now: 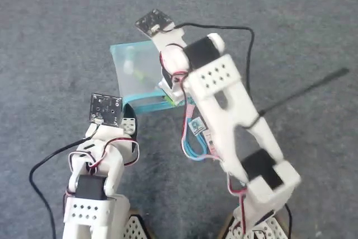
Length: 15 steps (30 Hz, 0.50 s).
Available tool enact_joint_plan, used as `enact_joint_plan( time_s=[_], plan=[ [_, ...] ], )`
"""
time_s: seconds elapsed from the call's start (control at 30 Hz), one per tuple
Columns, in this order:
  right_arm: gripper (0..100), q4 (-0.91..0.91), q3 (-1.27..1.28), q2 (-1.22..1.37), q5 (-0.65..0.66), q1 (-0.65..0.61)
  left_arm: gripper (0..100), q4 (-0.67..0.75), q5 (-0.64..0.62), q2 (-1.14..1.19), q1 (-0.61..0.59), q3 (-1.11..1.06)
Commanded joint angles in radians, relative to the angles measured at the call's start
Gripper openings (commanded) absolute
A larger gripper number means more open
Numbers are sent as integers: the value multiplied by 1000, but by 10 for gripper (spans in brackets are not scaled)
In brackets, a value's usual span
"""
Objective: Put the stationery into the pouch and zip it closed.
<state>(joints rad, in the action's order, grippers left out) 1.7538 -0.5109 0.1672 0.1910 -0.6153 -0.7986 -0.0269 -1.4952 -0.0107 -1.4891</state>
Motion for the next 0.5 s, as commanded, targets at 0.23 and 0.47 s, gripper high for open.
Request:
enact_joint_plan(
  time_s=[0.23, 0.47],
  plan=[
    [120, -185, 867, -562, 115, 176, 11, 9, 14, -20, 2, 5],
    [120, -381, 1316, -769, 229, 196, 11, 9, 14, -20, 0, 5]
  ],
)
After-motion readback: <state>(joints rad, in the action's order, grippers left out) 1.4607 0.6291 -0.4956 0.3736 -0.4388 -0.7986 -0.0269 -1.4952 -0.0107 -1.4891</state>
